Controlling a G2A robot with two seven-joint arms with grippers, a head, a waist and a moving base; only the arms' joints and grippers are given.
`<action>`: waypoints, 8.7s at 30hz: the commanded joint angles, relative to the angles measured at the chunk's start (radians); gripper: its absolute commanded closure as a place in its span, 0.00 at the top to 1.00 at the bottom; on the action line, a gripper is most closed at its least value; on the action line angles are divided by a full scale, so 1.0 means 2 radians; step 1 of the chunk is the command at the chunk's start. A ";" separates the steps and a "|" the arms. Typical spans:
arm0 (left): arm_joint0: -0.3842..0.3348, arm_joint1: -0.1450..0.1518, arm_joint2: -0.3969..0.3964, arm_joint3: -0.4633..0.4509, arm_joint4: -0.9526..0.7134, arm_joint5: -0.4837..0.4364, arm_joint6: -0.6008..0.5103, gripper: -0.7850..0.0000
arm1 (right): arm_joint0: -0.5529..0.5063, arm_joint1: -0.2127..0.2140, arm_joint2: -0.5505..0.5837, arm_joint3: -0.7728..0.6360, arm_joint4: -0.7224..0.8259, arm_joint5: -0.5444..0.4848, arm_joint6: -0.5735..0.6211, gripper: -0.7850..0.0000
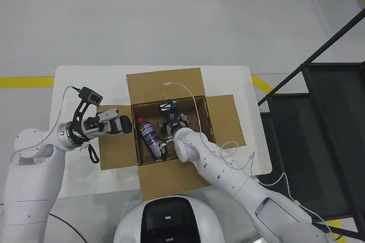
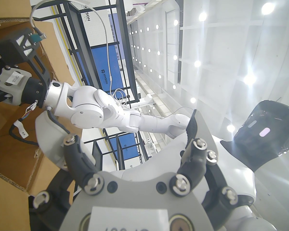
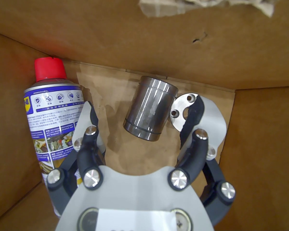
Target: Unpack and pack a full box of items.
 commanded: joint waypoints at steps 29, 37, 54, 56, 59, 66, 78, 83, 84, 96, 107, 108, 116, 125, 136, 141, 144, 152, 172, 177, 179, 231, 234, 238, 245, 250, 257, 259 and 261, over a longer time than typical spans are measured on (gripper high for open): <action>0.000 0.000 0.000 0.000 0.000 0.000 0.000 1.00 | 0.014 -0.026 0.006 0.048 -0.015 -0.005 -0.004 0.00; 0.000 0.000 0.000 0.000 0.000 0.000 0.000 1.00 | -0.039 -0.011 0.030 -0.054 -0.073 -0.002 0.002 0.00; 0.000 0.000 0.000 0.000 0.000 0.000 0.000 1.00 | -0.123 0.024 0.128 -0.166 -0.087 -0.134 0.056 0.00; 0.000 0.000 0.000 0.000 0.000 0.000 0.000 1.00 | -0.114 0.023 0.124 -0.153 -0.090 -0.140 0.073 0.00; 0.000 0.000 0.000 0.000 0.000 0.000 0.000 1.00 | -0.098 0.020 0.116 -0.130 -0.090 -0.144 0.087 0.00; 0.000 0.000 0.000 0.000 0.000 0.000 0.000 1.00 | -0.072 0.014 0.102 -0.090 -0.089 -0.144 0.103 0.00; 0.000 0.000 0.000 0.000 0.000 0.000 0.000 1.00 | -0.063 0.007 0.094 -0.067 -0.082 -0.138 0.108 0.87; 0.000 0.000 0.000 0.000 0.000 0.000 0.000 1.00 | -0.061 0.006 0.091 -0.068 -0.083 -0.137 0.110 1.00; 0.000 0.000 0.000 0.000 0.000 0.000 0.000 1.00 | -0.060 0.005 0.090 -0.065 -0.083 -0.138 0.112 1.00; 0.000 0.000 0.000 0.000 0.000 0.000 0.000 1.00 | -0.031 -0.005 0.081 -0.017 -0.064 -0.138 0.114 0.83; 0.000 0.000 0.000 0.000 0.000 0.000 0.000 1.00 | -0.010 -0.014 0.071 0.017 -0.051 -0.142 0.117 0.10; 0.000 0.000 0.000 0.000 0.000 0.000 0.000 1.00 | -0.009 -0.014 0.071 0.019 -0.051 -0.142 0.116 0.00; 0.000 0.000 0.000 0.000 0.000 0.000 0.000 1.00 | -0.022 -0.013 0.077 -0.010 -0.062 -0.136 0.103 0.00; 0.000 0.000 0.000 0.000 0.000 0.000 0.000 1.00 | -0.095 0.006 0.128 -0.128 -0.079 -0.163 0.068 0.00; 0.000 0.000 0.000 0.000 0.000 0.000 0.000 1.00 | -0.185 0.028 0.211 -0.212 -0.017 -0.312 -0.079 0.00; 0.000 0.000 0.000 0.000 0.000 0.000 0.000 1.00 | -0.215 0.036 0.241 -0.227 -0.011 -0.361 -0.139 0.00; 0.000 0.000 0.000 0.000 0.000 0.000 0.000 1.00 | -0.224 0.040 0.250 -0.226 -0.003 -0.393 -0.167 0.00; 0.000 0.000 0.000 0.000 0.000 0.000 0.000 1.00 | -0.224 0.040 0.251 -0.224 -0.002 -0.401 -0.170 0.00; 0.000 0.000 0.000 0.000 0.000 0.000 0.000 1.00 | -0.251 0.052 0.309 -0.243 0.058 -0.485 -0.224 0.00; 0.000 0.000 0.000 0.000 0.000 0.000 0.000 1.00 | -0.294 0.061 0.370 -0.266 0.058 -0.525 -0.287 0.00; 0.000 0.000 0.000 0.000 0.000 0.000 0.000 1.00 | -0.307 0.064 0.398 -0.262 0.053 -0.532 -0.315 0.00; 0.000 0.000 0.000 0.000 0.000 0.000 0.000 1.00 | -0.209 0.085 0.458 0.200 -0.239 -0.411 -0.747 0.00; 0.000 0.000 0.000 0.000 0.000 0.000 0.000 1.00 | -0.209 0.085 0.458 0.200 -0.239 -0.411 -0.747 0.00; 0.000 0.000 0.000 0.000 0.000 0.000 0.000 1.00 | -0.209 0.085 0.458 0.200 -0.239 -0.411 -0.747 0.00; 0.000 0.000 0.000 0.000 0.000 0.000 0.000 1.00 | -0.212 0.085 0.459 0.188 -0.226 -0.411 -0.729 0.00; 0.000 0.000 0.000 0.000 0.000 0.000 0.000 1.00 | -0.189 0.081 0.441 0.214 -0.216 -0.396 -0.697 0.00; 0.000 0.000 0.000 0.000 0.000 0.000 0.000 1.00 | -0.114 0.070 0.405 0.308 -0.210 -0.382 -0.687 0.00; 0.000 0.000 0.000 0.000 0.000 0.000 0.000 1.00 | -0.097 0.069 0.398 0.330 -0.211 -0.379 -0.692 0.00; 0.000 0.000 0.000 0.000 0.000 0.000 0.000 1.00 | -0.082 0.068 0.393 0.349 -0.215 -0.375 -0.696 0.00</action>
